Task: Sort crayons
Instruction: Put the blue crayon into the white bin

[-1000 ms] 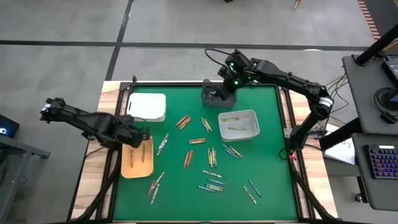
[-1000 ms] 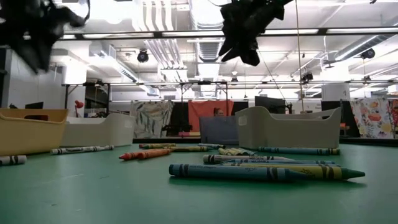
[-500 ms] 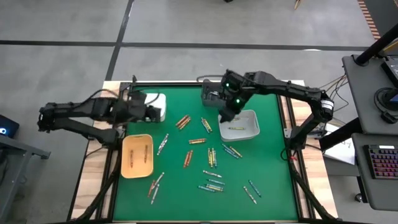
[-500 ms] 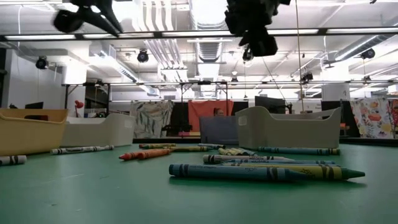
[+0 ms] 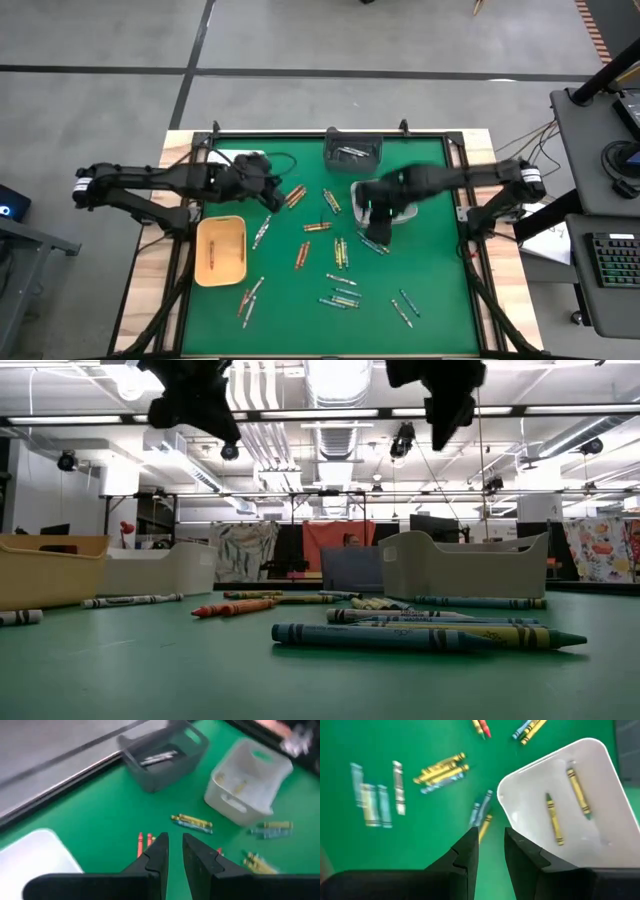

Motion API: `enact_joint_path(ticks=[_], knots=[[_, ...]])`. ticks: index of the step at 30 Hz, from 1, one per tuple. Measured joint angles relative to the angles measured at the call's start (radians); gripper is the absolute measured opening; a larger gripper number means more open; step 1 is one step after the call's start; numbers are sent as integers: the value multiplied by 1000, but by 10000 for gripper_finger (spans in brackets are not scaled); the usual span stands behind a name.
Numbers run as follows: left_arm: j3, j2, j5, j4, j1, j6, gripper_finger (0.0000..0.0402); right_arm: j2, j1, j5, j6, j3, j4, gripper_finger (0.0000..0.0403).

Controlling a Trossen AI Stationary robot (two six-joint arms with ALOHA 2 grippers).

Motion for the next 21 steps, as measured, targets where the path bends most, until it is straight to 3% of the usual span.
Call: enact_joint_path(ticks=[5,10,15,21], knots=[[-17,37,-47,11,-142,82,37,-2,196,58,26,-191,172,80],[-30,55,-71,114,-282,45,37,-2,324,79,207,-346,469,68],[-112,76,-111,347,-402,75,37,-2,417,122,250,-482,776,57],[-247,87,-67,576,-435,122,37,-2,427,216,345,-531,813,48]])
